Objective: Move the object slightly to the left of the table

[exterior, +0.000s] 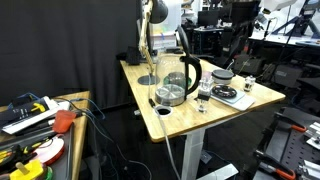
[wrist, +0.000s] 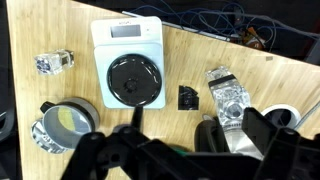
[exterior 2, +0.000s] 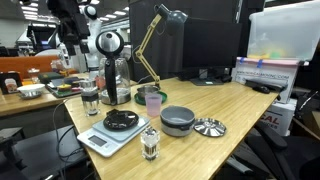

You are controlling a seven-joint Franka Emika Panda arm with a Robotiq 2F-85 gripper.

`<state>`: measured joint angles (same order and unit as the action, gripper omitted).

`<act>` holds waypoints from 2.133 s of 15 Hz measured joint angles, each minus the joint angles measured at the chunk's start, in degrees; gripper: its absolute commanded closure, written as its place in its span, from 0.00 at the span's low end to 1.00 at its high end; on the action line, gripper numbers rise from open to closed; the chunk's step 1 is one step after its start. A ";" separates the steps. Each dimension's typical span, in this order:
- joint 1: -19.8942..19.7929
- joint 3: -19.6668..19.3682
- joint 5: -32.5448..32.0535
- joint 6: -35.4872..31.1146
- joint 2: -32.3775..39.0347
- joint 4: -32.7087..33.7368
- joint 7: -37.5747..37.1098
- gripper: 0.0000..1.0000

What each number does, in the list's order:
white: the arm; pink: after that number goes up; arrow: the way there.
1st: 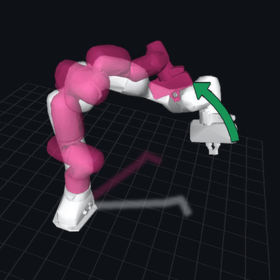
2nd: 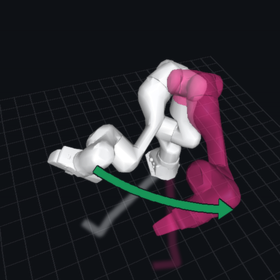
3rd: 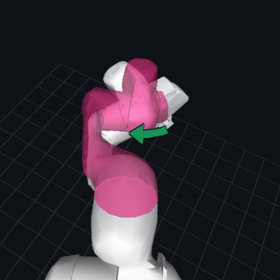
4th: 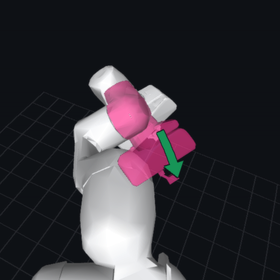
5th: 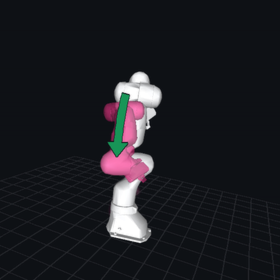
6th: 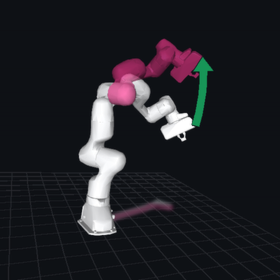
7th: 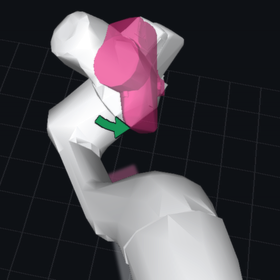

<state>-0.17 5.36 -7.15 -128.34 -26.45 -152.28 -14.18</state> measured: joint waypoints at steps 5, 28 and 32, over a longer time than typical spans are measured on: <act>-0.02 -0.07 0.00 0.00 -0.01 0.00 0.47 0.00; 6.85 0.39 10.49 -11.01 18.25 3.49 13.45 0.00; 6.53 0.04 9.81 -11.23 21.43 5.62 13.92 0.00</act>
<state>6.36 5.40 2.67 -139.57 -5.02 -146.66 -0.25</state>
